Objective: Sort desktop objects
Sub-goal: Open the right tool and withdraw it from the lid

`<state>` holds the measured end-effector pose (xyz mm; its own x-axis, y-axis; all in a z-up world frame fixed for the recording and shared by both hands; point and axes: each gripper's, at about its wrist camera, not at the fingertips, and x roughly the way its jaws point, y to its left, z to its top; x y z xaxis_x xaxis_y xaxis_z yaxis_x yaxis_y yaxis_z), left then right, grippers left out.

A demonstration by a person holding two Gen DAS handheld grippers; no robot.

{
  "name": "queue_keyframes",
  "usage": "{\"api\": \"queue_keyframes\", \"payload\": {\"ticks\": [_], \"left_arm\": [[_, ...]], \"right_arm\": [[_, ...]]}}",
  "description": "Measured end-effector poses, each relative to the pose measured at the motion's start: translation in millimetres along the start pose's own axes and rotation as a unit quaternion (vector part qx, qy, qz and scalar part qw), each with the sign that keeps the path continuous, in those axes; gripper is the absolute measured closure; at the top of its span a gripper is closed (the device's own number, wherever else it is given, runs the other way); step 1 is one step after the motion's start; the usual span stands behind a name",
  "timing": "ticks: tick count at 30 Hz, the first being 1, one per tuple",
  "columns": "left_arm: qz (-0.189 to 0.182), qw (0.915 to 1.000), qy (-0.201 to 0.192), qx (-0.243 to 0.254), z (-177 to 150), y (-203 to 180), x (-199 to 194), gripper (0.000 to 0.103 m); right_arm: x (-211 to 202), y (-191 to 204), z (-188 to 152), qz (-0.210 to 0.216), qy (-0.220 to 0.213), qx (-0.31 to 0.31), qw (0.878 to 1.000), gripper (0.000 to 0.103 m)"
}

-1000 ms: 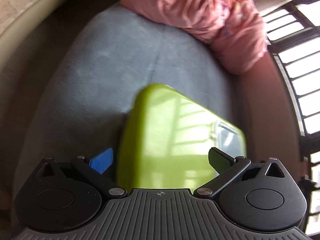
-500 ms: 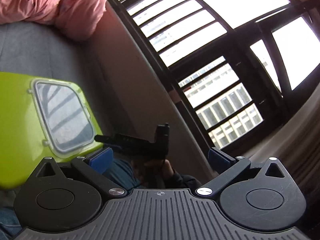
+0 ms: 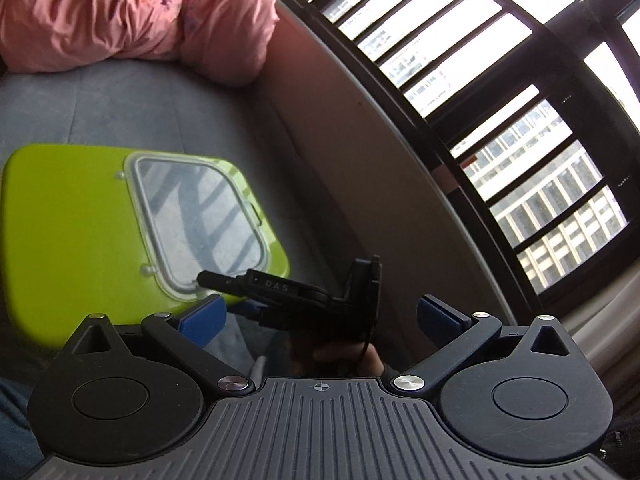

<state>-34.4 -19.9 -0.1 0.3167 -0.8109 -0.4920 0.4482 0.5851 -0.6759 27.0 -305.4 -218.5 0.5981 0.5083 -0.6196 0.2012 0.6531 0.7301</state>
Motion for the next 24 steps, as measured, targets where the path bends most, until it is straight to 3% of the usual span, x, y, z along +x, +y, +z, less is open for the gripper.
{"api": "queue_keyframes", "payload": {"ticks": [5,10,14,16,18,20,24], "left_arm": [[0.011,0.9999,0.003,0.011,-5,2,-11,0.000],[0.021,0.9997,0.006,0.013,-7,4,-12,0.000],[0.042,0.9991,0.006,-0.005,-1,34,-15,0.000],[0.055,0.9977,-0.002,-0.040,3,68,-23,0.000],[0.070,0.9933,-0.016,-0.091,7,113,-34,0.000],[0.084,0.9858,-0.030,-0.142,11,158,-46,0.000],[0.120,0.9651,-0.053,-0.227,15,237,-60,0.000]], "right_arm": [[4,-8,0,0.044,0.004,0.042,0.998,0.051],[12,1,2,0.042,0.010,0.031,0.999,0.051],[7,5,4,0.031,0.032,0.009,0.999,0.048],[-2,9,7,0.027,0.045,-0.008,0.999,0.041],[-19,11,17,0.029,0.056,-0.030,0.998,0.041],[-43,15,28,0.040,0.032,-0.067,0.996,0.040],[-79,19,59,0.022,-0.016,-0.114,0.993,0.031]]}}
